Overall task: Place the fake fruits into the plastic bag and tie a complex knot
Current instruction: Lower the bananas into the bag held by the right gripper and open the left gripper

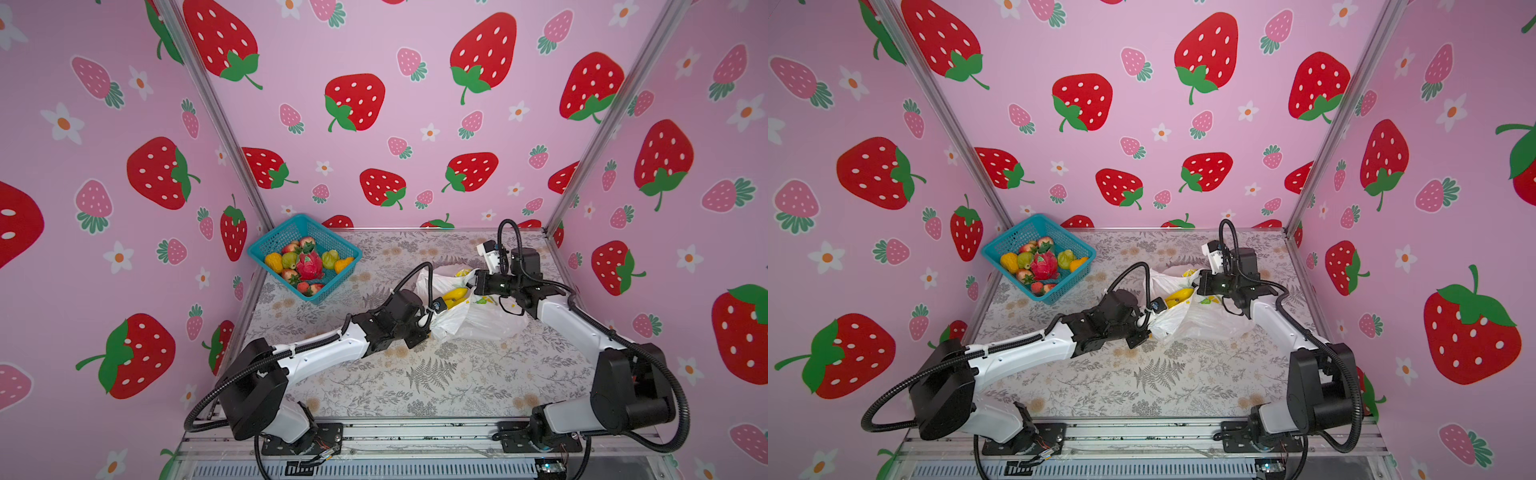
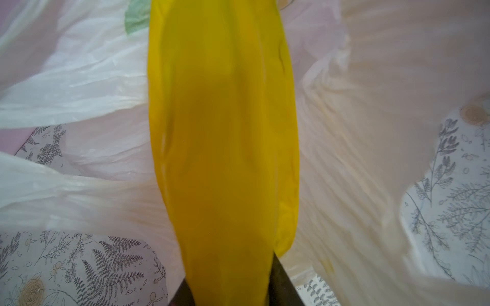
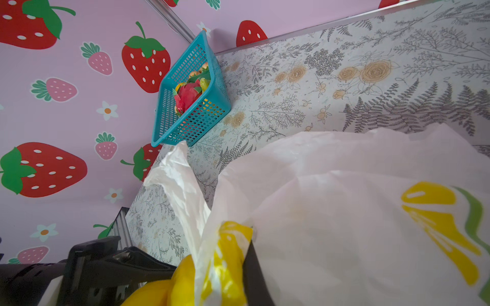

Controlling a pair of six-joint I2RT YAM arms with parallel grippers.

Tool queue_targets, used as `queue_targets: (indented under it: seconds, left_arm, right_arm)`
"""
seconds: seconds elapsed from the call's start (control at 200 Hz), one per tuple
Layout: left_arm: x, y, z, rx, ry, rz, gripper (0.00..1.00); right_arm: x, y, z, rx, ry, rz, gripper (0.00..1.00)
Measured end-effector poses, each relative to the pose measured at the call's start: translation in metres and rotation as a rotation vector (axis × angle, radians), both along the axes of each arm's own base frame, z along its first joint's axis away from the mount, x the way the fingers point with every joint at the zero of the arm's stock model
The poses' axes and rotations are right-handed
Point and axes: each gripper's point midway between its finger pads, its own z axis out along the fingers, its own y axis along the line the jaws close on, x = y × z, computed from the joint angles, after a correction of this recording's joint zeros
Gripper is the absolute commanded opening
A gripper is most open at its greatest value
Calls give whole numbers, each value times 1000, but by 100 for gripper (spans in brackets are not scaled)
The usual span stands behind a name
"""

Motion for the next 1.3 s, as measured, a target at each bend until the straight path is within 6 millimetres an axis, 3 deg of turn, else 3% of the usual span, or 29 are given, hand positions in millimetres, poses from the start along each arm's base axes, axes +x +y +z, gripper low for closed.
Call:
queue_targets:
  seconds: [0.31,0.51,0.805,0.991,1.301]
  left_arm:
    - [1,5,15,-56,-26,29,12]
    - [-5,7,26,-106,-52,5,12]
    - [-7,3,-3,-15,-29,-44,12]
    - [6,-3,2,16,-48,-32,11]
    - [44,-21,6,49,-24,82,14]
  right_arm:
    - [8,-15,-12,-119,-7,-65,7]
    - [11,-16,-8,-142,-22,-76,9]
    - [11,-10,-8,-144,-9,-61,9]
    - [9,-5,-2,-113,-7,-38,9]
    - [-2,8,18,-20,-37,37,9]
